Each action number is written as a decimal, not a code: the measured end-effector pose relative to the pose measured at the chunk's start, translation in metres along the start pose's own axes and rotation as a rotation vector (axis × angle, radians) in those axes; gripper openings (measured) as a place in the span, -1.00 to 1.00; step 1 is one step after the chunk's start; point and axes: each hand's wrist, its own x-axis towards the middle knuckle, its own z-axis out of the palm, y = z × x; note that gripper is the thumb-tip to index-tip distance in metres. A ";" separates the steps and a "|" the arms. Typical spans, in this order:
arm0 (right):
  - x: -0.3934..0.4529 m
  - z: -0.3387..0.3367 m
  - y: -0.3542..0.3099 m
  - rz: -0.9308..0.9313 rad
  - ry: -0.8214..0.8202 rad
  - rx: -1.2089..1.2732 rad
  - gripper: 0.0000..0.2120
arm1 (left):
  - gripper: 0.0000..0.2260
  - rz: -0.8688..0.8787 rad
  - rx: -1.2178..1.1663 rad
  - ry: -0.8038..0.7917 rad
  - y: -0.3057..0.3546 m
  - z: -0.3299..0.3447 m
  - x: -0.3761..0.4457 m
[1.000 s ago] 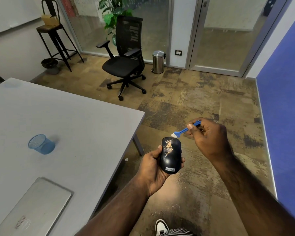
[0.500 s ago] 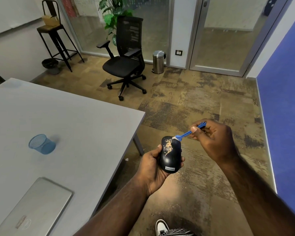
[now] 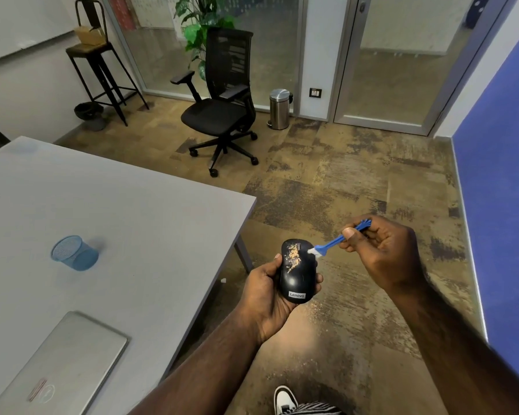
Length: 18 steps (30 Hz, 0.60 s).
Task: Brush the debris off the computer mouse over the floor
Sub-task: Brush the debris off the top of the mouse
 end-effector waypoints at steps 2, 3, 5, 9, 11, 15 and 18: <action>0.001 0.000 0.000 0.012 0.023 0.002 -0.88 | -0.51 -0.003 -0.008 -0.007 0.000 -0.001 0.000; 0.000 0.001 0.000 0.010 0.021 0.005 -0.90 | -0.51 -0.006 -0.008 -0.009 0.000 -0.001 0.000; -0.003 0.000 -0.002 -0.009 -0.022 0.036 -0.90 | -0.52 -0.002 -0.012 0.001 0.000 0.001 0.000; -0.012 -0.003 -0.008 -0.042 -0.125 0.122 -0.84 | -0.57 0.027 -0.054 0.037 0.000 0.001 0.004; -0.012 -0.003 -0.006 -0.035 -0.096 0.126 -0.86 | -0.57 0.034 -0.049 0.040 0.000 0.000 0.005; -0.014 -0.001 -0.003 0.001 -0.020 0.150 -0.92 | -0.55 0.018 -0.030 0.038 -0.001 0.000 0.005; -0.021 0.001 -0.009 -0.037 -0.104 0.141 -0.92 | -0.56 0.044 -0.054 0.072 0.000 -0.001 0.008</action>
